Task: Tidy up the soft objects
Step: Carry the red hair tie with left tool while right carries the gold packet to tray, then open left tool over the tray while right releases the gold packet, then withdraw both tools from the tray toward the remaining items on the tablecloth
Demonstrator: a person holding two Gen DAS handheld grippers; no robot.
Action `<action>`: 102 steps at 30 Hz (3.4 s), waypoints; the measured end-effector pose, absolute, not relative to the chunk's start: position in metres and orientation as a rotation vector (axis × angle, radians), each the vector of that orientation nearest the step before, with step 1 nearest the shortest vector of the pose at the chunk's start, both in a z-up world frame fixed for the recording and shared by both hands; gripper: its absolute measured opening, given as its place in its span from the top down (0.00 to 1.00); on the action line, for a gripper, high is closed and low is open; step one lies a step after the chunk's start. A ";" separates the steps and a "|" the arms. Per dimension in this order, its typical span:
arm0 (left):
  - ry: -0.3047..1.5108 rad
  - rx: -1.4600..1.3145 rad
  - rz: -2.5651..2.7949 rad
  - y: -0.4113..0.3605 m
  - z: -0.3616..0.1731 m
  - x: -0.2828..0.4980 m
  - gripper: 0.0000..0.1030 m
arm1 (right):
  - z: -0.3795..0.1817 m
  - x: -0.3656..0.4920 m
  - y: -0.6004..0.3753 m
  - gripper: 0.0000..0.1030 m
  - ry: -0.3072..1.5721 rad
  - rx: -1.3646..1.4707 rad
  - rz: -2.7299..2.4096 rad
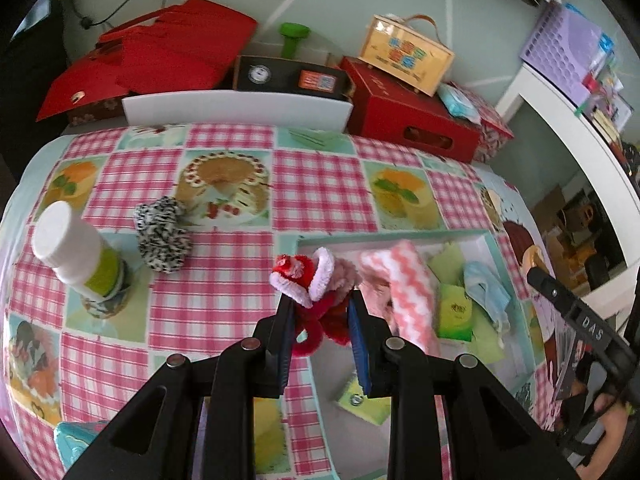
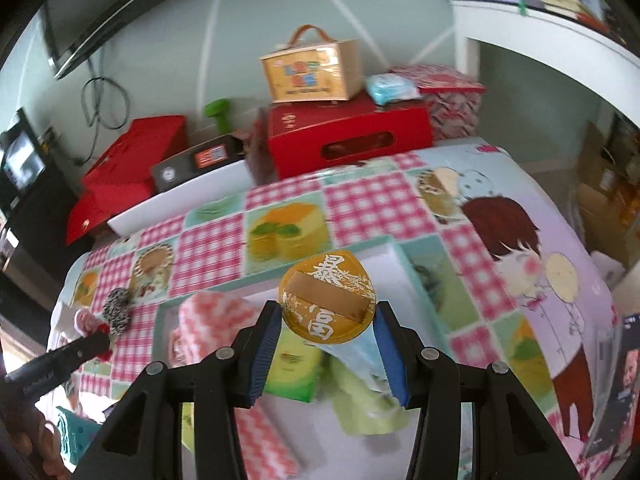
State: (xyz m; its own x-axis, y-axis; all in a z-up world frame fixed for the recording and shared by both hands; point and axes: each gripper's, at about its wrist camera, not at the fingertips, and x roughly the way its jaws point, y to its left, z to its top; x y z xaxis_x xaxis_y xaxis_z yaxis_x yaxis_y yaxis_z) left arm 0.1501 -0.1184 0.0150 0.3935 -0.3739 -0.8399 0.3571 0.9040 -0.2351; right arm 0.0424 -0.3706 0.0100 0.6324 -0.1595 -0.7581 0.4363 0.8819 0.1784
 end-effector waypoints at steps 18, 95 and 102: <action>1.215 0.097 -0.491 -0.162 -0.038 0.144 0.71 | -0.026 0.057 -0.364 0.49 0.983 0.389 -0.337; 1.070 -0.191 0.175 0.107 0.006 0.154 0.10 | -0.024 0.081 -0.170 0.00 0.931 0.012 0.156; 1.112 -0.191 0.211 0.121 -0.006 0.155 0.10 | -0.041 0.075 -0.121 0.09 0.983 -0.067 0.286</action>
State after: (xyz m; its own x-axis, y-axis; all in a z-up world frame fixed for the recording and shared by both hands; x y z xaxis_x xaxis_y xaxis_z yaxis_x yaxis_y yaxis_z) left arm 0.1548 0.1207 -0.0063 0.4272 0.0730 -0.9012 -0.2627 0.9638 -0.0465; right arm 0.0749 -0.1208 -0.0410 0.5206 0.2084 -0.8280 -0.2691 0.9604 0.0726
